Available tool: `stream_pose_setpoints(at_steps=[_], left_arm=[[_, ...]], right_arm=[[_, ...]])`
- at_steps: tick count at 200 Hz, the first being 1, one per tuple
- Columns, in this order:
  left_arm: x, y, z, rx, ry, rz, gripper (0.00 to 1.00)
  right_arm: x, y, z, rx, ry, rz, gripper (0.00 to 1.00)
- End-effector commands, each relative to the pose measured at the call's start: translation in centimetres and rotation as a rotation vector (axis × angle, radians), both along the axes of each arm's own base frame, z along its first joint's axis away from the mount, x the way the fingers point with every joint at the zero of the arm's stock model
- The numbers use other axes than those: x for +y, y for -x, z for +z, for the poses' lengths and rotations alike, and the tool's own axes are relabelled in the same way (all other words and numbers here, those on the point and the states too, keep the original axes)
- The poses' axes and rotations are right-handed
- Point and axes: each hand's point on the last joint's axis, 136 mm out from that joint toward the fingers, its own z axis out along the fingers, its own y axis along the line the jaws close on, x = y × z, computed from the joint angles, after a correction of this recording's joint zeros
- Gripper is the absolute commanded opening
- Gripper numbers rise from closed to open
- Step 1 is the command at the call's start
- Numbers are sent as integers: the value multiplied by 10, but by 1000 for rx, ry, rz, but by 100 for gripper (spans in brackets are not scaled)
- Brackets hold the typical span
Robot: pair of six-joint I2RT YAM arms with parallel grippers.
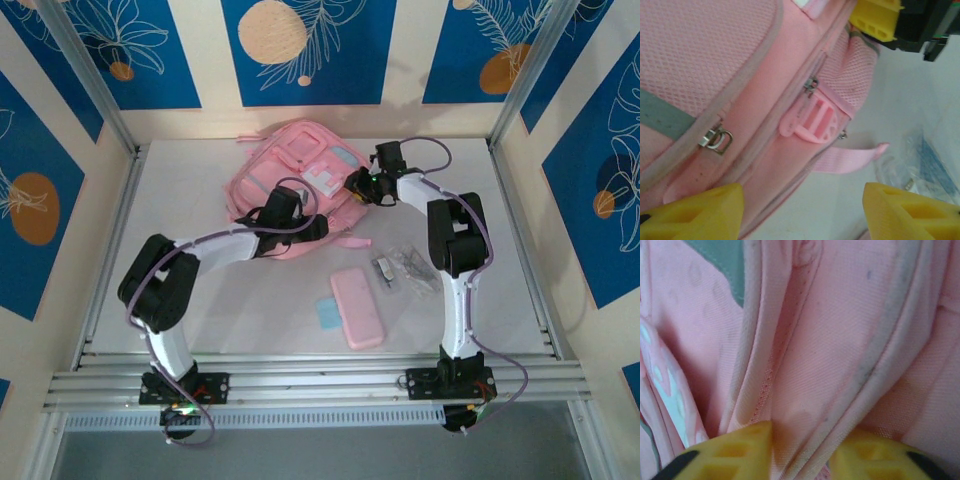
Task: Pack the student bag
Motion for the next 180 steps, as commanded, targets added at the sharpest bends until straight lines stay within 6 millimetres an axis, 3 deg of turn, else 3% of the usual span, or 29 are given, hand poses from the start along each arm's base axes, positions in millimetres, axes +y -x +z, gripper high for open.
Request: stream_pose_setpoints(at_steps=[1, 34, 53, 101, 153, 180], left_arm=[[6, -10, -13, 14, -49, 73, 64], [-4, -19, -20, 25, -9, 88, 64], [-13, -26, -20, 19, 36, 84, 64], [-16, -40, -24, 20, 66, 152, 64], [13, -50, -44, -40, -73, 249, 64], [13, -57, -38, -127, -34, 260, 64]], right_arm=[[18, 17, -22, 60, -12, 25, 22], [23, 24, -26, 63, -13, 28, 11], [23, 25, -28, 68, -19, 27, 0], [26, 39, -35, 101, -55, 23, 0], [31, 60, -26, 117, -116, -3, 0], [35, 69, -19, 121, -168, -15, 0]])
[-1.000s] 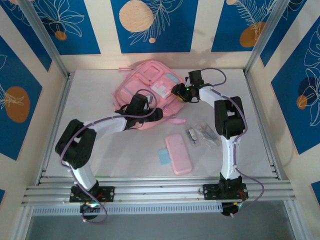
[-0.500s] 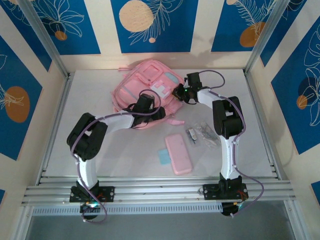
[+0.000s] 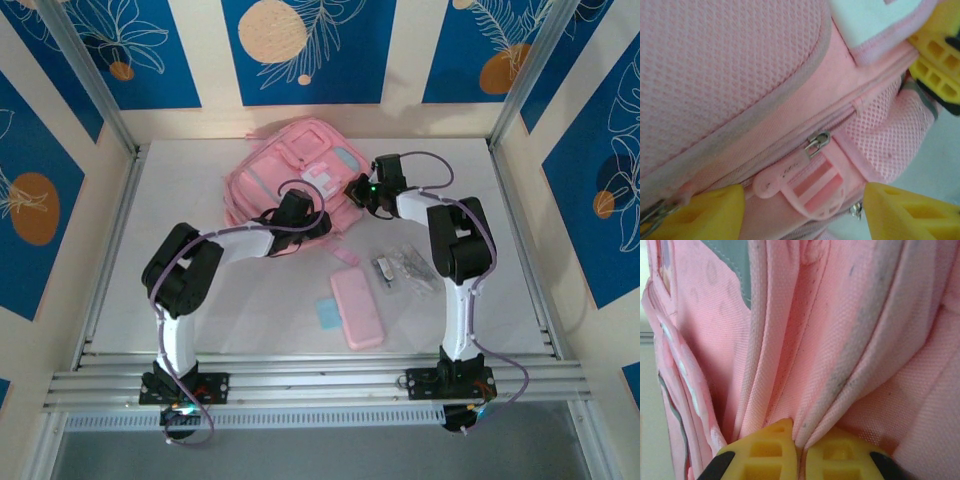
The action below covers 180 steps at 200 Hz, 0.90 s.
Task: Pack the student bag
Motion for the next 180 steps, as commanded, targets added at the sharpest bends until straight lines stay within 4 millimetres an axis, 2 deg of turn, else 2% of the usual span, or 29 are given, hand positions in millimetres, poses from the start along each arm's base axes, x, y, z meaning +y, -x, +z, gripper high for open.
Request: stream_pose_setpoints(at_steps=[1, 26, 47, 61, 89, 140, 180], left_arm=[[12, -22, -5, -130, -27, 55, 64], [-7, -29, 13, -218, 103, -25, 63], [-25, -28, 18, -213, 176, -111, 59], [-29, -25, 21, -212, 181, -143, 56], [-14, -20, 20, -206, 89, -133, 54], [6, -28, -5, -140, -84, -140, 45], [17, -32, -10, -129, -141, -119, 27]], right_arm=[[26, 52, -21, 170, -52, 87, 0], [29, 56, -22, 175, -57, 98, 0], [28, 55, -23, 174, -54, 97, 0], [28, 55, -24, 174, -49, 100, 0], [26, 55, -25, 171, -43, 101, 0], [25, 54, -24, 166, -43, 106, 0], [25, 57, -25, 167, -39, 112, 0]])
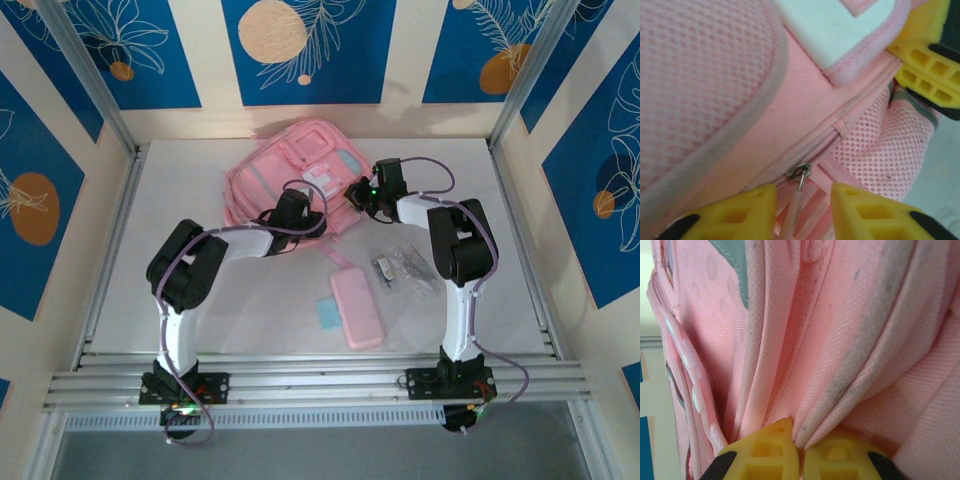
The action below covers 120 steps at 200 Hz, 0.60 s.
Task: Pack the student bag
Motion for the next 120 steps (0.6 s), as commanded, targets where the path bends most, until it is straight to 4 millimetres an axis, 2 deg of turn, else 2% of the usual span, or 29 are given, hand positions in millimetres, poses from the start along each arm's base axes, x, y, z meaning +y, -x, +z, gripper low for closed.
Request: stream_pose_setpoints(at_steps=[1, 23, 55, 75, 87, 120], left_arm=[[22, -18, -5, -25, -85, 46, 26], [25, -19, -10, -12, -115, 44, 22], [28, -15, -22, 24, -158, 31, 21], [34, -13, -28, 42, -192, 30, 6], [37, -12, -28, 44, -207, 36, 0], [49, -8, -18, 44, -230, 55, 0]], right_arm=[[23, 51, -23, 151, -7, 135, 0], [22, 51, -23, 150, -10, 130, 0], [20, 49, -21, 142, -5, 126, 0], [18, 48, -21, 139, -6, 121, 0], [18, 47, -20, 138, -5, 118, 0], [12, 44, -22, 135, 12, 108, 0]])
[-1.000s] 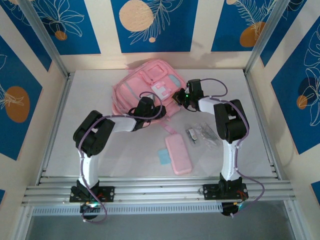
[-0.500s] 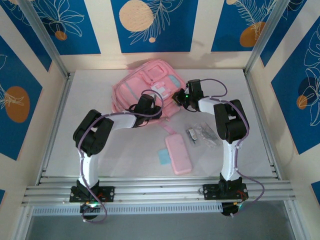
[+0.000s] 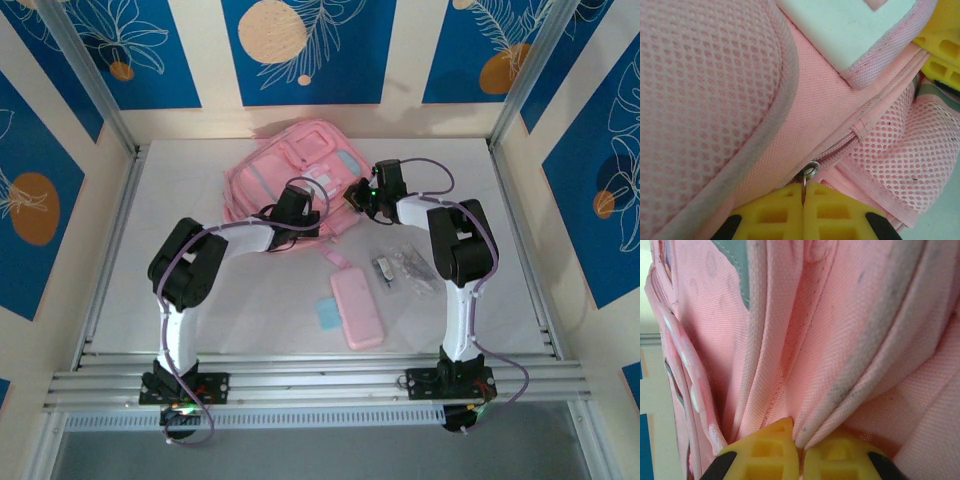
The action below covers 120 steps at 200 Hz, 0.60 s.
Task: Pack the student bag
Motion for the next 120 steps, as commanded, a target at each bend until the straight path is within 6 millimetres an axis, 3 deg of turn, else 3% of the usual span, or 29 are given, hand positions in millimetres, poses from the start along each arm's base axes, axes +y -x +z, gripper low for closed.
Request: stream_pose_setpoints(at_steps=[1, 40, 94, 120], left_arm=[[40, -6, -10, 26, -119, 88, 0], [68, 10, 2, 68, -165, 104, 0], [109, 29, -5, 138, -205, 153, 0], [143, 39, -4, 163, -252, 217, 0]], right_arm=[[11, 42, -21, 137, 13, 102, 0], [-1, 38, -25, 143, 28, 73, 0], [-9, 35, -26, 143, 37, 53, 0], [-15, 33, -25, 141, 51, 42, 0]])
